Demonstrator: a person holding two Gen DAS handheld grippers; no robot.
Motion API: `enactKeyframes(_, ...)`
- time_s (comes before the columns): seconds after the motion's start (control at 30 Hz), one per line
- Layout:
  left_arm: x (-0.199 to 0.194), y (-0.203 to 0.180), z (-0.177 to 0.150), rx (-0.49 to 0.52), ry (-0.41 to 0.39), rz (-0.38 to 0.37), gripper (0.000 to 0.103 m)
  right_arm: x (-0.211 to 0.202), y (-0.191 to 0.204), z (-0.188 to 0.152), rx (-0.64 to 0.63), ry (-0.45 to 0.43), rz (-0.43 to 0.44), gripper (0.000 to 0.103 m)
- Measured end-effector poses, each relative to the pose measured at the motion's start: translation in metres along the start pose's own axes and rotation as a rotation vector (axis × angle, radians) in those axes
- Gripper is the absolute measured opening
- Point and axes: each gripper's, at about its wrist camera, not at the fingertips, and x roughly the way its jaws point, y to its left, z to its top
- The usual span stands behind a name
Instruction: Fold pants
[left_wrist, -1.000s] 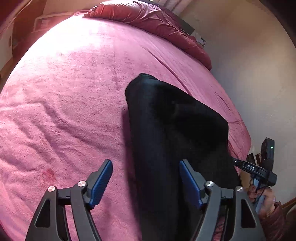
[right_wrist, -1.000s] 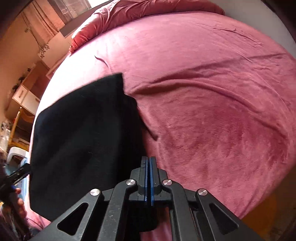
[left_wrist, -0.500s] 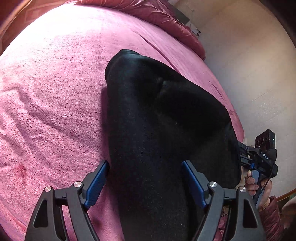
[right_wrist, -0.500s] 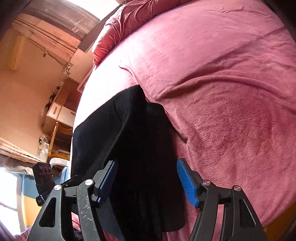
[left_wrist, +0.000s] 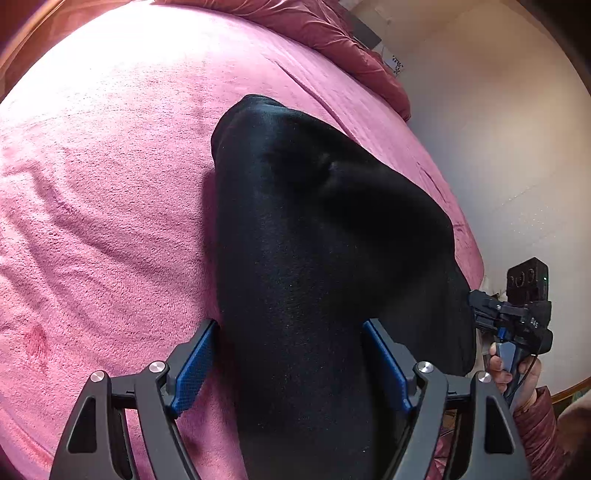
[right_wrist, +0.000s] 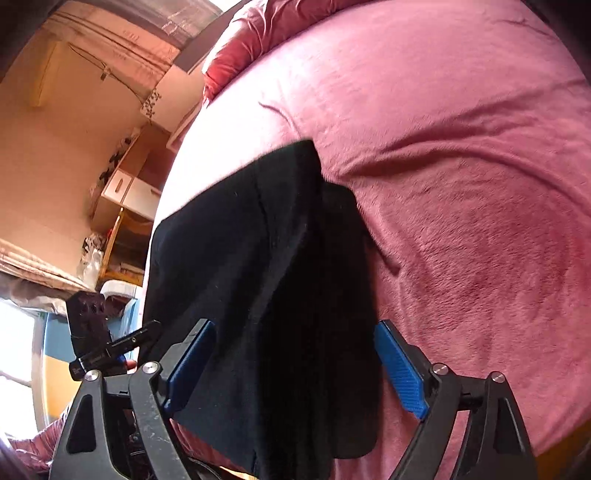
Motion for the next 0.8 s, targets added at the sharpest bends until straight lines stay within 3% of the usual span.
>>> enactKeyframes(0.03,0.001,0.000,0.000,0.003,0.006,-0.002,0.080,0.013,-0.004,0.000,-0.005,0.024,-0.051,0.080)
enactKeyframes(0.13,0.006,0.003,-0.002,-0.013,0.028,-0.025,0.073,0.032,-0.018,-0.002,0.028,0.039,0.015,0.078)
enactKeyframes(0.17,0.009,0.003,-0.002,-0.014,0.030,-0.029,0.072,0.031,-0.017,-0.003,0.018,0.033,0.029,0.068)
enactKeyframes(0.27,0.007,0.001,-0.004,0.011,0.024,-0.033,0.062,0.029,-0.008,-0.005,-0.012,0.035,0.027,0.055)
enactKeyframes(0.33,0.003,-0.005,-0.005,0.056,0.005,-0.031,0.049,0.029,0.002,-0.004,-0.040,0.033,0.008,0.050)
enactKeyframes(0.4,0.001,-0.015,-0.004,0.092,-0.011,-0.018,0.045,0.025,0.010,-0.005,-0.059,0.027,-0.010,0.046)
enactKeyframes(0.63,-0.025,-0.020,-0.005,0.104,-0.083,-0.004,0.042,0.023,0.060,0.013,-0.160,-0.011,-0.005,0.043)
enactKeyframes(0.8,-0.054,-0.010,0.010,0.101,-0.157,0.034,0.042,0.045,0.095,0.039,-0.212,-0.018,0.037,0.043)
